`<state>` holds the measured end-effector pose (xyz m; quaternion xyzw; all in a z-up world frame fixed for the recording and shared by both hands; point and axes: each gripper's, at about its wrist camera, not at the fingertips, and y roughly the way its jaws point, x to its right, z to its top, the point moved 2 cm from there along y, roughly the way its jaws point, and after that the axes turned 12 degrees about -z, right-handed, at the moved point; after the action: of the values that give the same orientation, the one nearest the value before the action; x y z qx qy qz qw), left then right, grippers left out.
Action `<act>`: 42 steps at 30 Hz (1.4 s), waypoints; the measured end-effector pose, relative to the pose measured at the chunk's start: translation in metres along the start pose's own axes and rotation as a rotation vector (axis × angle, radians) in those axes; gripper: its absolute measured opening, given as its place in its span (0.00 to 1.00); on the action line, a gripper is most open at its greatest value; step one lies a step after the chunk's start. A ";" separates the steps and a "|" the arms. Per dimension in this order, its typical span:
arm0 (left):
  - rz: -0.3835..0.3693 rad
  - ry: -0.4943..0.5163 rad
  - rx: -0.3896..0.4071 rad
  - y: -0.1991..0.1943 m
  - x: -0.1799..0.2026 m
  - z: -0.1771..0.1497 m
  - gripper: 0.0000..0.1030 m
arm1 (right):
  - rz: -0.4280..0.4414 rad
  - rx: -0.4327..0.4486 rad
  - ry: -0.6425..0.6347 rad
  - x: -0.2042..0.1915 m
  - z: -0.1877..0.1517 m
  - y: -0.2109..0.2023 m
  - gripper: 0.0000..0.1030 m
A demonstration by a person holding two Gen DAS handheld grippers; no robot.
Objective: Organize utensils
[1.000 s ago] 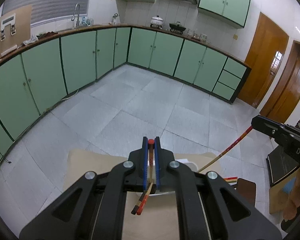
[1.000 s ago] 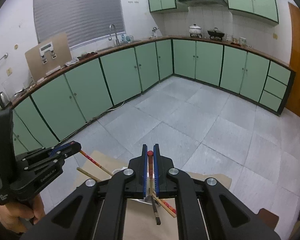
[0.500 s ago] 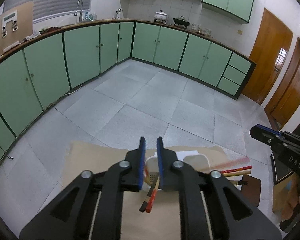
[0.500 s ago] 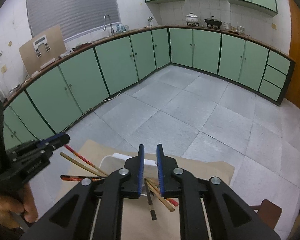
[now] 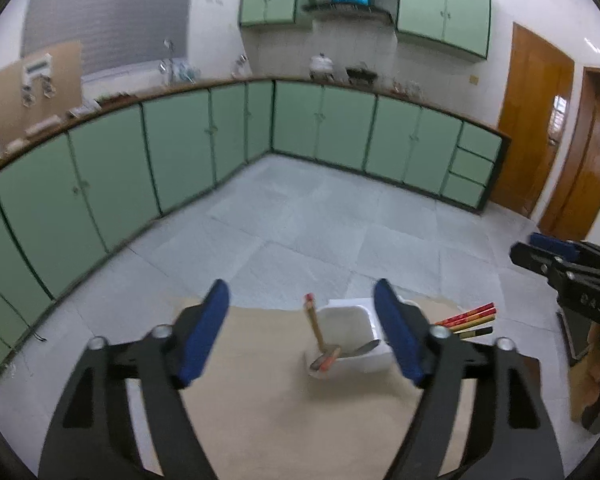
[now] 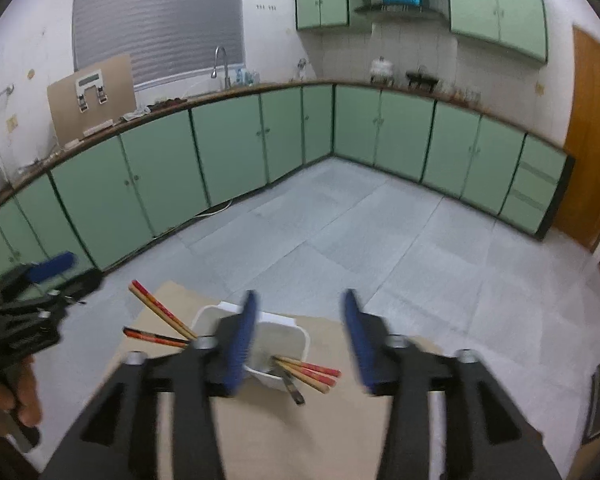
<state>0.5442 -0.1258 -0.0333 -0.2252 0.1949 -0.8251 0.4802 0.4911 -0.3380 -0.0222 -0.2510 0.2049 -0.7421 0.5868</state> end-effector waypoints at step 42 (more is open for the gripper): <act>0.279 -0.030 0.219 -0.430 0.101 -0.293 0.94 | -0.287 0.227 0.196 -0.003 -0.303 -0.395 0.94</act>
<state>0.0340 0.0152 -0.0244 -0.1548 0.1258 -0.7633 0.6145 0.0031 -0.2420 -0.0254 -0.1363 0.1381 -0.8572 0.4769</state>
